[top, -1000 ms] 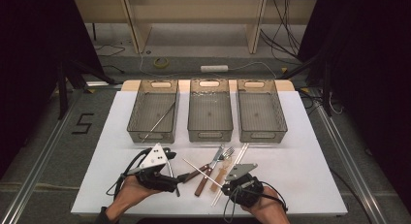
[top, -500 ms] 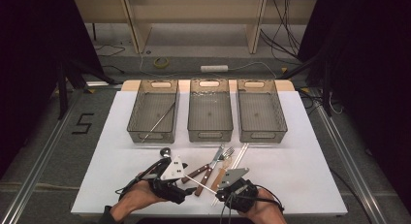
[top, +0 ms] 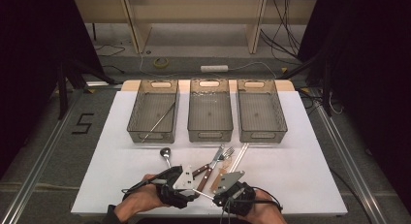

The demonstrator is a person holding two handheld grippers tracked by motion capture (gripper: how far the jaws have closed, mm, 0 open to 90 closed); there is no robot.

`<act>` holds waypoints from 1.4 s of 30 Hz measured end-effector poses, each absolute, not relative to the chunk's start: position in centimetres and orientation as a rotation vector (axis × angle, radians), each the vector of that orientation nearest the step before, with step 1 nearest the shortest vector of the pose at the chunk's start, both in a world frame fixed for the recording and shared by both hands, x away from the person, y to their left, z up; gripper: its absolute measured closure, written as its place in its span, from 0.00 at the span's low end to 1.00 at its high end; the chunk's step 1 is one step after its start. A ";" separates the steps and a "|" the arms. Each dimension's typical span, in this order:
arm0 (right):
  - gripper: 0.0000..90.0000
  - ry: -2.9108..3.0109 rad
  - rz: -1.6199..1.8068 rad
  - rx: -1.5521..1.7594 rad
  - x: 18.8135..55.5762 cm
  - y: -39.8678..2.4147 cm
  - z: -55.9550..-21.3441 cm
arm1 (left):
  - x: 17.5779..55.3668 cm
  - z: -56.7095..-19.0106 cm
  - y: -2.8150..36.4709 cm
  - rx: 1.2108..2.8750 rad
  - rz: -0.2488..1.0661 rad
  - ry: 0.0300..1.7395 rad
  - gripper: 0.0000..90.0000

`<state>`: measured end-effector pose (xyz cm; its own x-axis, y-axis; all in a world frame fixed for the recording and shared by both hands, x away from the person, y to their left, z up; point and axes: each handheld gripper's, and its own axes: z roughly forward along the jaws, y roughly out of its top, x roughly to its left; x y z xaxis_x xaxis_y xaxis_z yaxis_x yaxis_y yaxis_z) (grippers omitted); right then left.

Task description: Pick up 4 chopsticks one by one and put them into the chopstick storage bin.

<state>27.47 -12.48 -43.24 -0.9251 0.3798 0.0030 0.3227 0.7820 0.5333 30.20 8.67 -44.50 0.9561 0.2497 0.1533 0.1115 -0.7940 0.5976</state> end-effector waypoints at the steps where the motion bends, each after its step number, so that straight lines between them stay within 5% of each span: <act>1: 0.95 2.869 0.826 0.568 27.4 -12.5 -43.2 | 30.2 -44.5 8.6 2.489 0.299 0.249 0.50; 31: 0.94 2.928 0.859 0.436 27.4 -12.7 -43.3 | 29.2 -45.1 8.2 2.601 0.213 0.000 0.87; 38: 0.89 2.904 0.925 0.544 27.9 -13.5 -42.9 | 28.9 -45.0 8.2 2.613 0.168 -0.051 0.94; 42: 0.74 2.859 1.017 0.639 28.2 -14.1 -42.7 | 29.3 -44.9 8.7 2.610 0.199 -0.003 0.95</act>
